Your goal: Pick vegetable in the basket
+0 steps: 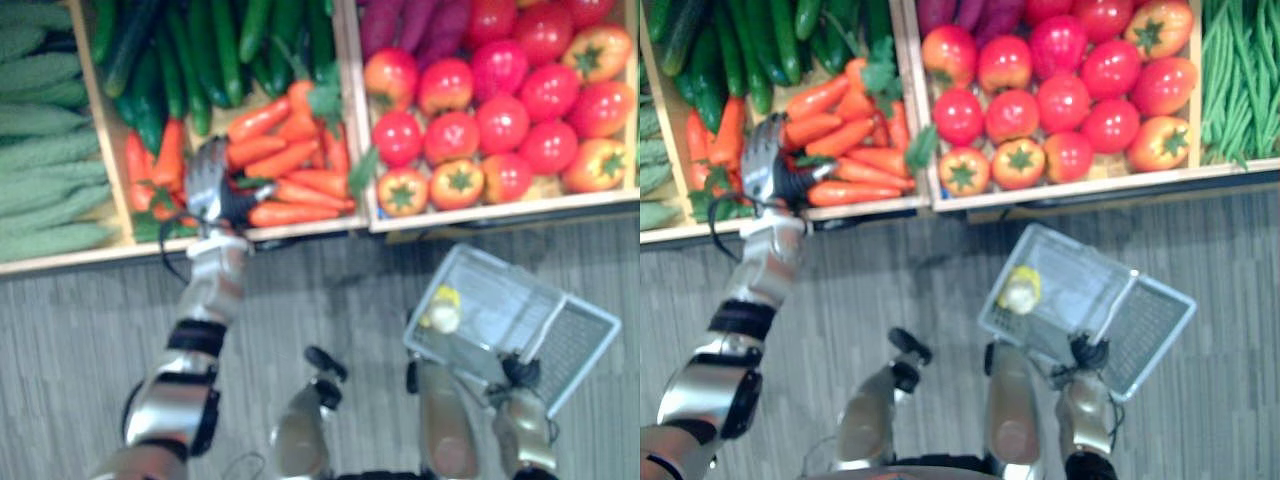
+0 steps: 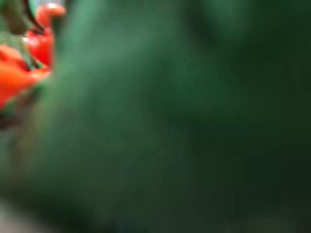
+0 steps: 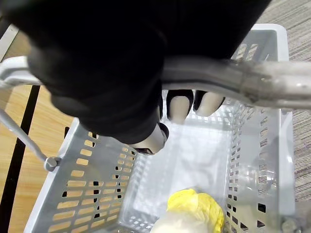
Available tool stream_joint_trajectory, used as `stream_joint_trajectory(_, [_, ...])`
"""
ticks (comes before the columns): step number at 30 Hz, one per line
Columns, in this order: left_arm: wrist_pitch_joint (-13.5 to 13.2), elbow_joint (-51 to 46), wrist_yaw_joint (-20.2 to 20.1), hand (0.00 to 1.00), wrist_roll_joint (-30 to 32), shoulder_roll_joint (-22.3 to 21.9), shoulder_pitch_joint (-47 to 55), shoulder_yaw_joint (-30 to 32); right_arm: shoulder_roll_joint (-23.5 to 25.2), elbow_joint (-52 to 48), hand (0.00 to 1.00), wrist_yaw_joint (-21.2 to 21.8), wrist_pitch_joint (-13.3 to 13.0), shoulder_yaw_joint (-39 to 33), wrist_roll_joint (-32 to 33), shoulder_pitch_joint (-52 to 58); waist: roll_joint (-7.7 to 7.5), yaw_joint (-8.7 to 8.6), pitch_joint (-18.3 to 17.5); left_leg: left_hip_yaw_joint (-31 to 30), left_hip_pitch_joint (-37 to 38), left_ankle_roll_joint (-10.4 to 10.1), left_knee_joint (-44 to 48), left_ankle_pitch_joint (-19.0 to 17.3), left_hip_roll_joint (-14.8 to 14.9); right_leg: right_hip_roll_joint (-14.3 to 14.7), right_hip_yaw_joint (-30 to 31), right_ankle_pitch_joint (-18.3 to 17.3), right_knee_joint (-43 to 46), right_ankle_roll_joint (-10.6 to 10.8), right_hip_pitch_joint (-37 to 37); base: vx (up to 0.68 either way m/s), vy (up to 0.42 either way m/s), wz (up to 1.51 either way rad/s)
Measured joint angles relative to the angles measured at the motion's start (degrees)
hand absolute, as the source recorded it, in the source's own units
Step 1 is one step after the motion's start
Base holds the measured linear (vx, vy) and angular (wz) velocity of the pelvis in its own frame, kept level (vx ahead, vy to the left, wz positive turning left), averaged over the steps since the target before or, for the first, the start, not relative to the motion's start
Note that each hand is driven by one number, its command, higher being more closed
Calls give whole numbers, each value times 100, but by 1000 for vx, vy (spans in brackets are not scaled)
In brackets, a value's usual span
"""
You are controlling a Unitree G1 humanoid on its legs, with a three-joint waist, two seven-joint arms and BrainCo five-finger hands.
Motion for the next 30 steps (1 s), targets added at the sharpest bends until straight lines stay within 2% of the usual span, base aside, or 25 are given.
stream_joint_trajectory(4, [85, 315, -92, 100, 3, 211, -379, 28, 34, -40, 100, 10, -4, 49, 6, -110, -51, -24, 17, 109, -103, -4, -11, -93, 51, 121, 186, 89, -193, 125, -119, -106, -60, -19])
stream_joint_trajectory(8, [114, 580, -290, 100, 11, 448, -666, 88, 41, -26, 100, 124, 6, 140, 55, -180, -86, -66, 35, 118, -114, -123, -119, -443, 128, 295, 262, 142, -396, 151, -171, -148, -49, -18])
stream_joint_trajectory(11, [193, 651, -289, 100, 11, 662, -791, 96, 62, -17, 100, 234, 6, 217, 124, -211, -270, -161, 80, 138, -146, -107, -118, -437, 96, 260, 330, 218, -536, 198, -178, -138, -37, -7])
stream_joint_trajectory(18, [223, 645, -317, 100, 15, 622, -854, -62, 67, 181, 100, 246, 6, 199, 302, -221, -327, -175, 89, 65, -76, -56, -115, -400, 57, 194, 228, 449, -821, 191, 90, -25, -8, 6])
stream_joint_trajectory(25, [215, -839, -284, 100, 25, 326, 29, -257, 171, 402, 100, 349, 48, 194, 298, -105, -408, -131, 23, -143, 541, -58, -222, -400, 21, 165, -103, 446, -916, 193, 878, 39, 17, 14])
stream_joint_trajectory(30, [223, -1687, -167, 100, 28, 275, 649, -124, 328, 569, 100, 502, 54, 120, 287, 265, -409, -120, -475, -227, 740, -59, -388, -399, -33, 137, -249, 433, -1047, 191, 1162, 10, 8, 12])
